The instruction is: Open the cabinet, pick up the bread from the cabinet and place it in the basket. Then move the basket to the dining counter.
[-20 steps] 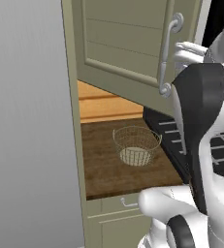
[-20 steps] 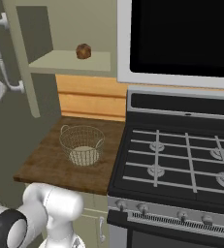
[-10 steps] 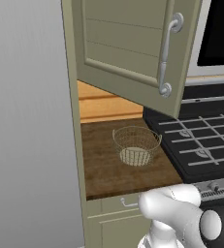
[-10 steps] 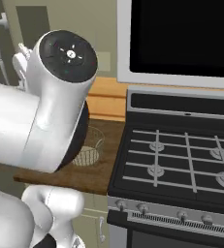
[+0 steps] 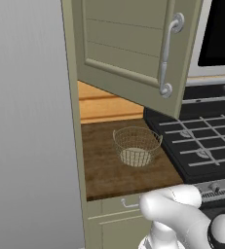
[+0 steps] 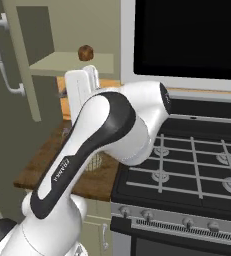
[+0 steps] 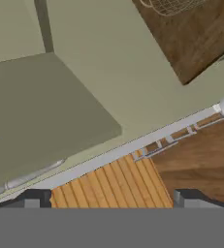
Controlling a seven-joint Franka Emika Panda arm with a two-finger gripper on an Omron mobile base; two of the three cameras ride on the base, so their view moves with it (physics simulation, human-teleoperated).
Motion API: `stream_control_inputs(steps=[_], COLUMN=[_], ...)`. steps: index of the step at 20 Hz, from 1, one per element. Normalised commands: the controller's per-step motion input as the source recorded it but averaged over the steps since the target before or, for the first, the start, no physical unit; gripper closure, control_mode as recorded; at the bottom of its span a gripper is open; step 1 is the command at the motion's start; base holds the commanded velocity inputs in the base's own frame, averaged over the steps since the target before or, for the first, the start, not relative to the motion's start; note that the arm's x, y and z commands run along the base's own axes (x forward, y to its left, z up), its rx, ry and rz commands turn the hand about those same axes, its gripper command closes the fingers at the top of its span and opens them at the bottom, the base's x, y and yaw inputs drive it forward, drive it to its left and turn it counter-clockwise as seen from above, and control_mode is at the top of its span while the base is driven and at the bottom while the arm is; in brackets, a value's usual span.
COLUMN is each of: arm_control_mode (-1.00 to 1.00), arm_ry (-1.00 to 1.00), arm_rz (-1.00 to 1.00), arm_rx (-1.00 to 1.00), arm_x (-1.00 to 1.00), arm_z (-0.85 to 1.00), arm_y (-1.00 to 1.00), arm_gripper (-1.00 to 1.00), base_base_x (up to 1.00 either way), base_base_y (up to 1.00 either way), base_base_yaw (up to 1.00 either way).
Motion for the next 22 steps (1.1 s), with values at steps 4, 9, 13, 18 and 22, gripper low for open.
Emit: stream_control_inputs(steps=[4, 9, 13, 18, 22], arm_control_mode=[-1.00, -1.00, -1.00, -1.00, -1.00], arm_ry=[0.05, -0.05, -0.02, 0.00, 0.00], arm_rz=[0.36, 0.32, 0.22, 0.12, 0.09], arm_rx=[0.23, 0.01, -0.02, 0.04, 0.03], arm_x=[0.75, 0.16, 0.34, 0.69, 0.40], arm_z=[-0.05, 0.00, 0.00, 0.00, 0.02], arm_y=[0.44, 0.75, 0.56, 0.11, 0.36], arm_gripper=[-1.00, -1.00, -1.00, -1.00, -1.00], base_base_x=[0.00, 0.00, 0.00, 0.00, 0.00], base_base_y=[0.00, 0.00, 0.00, 0.00, 0.00], base_base_yaw=[0.00, 0.00, 0.00, 0.00, 0.00])
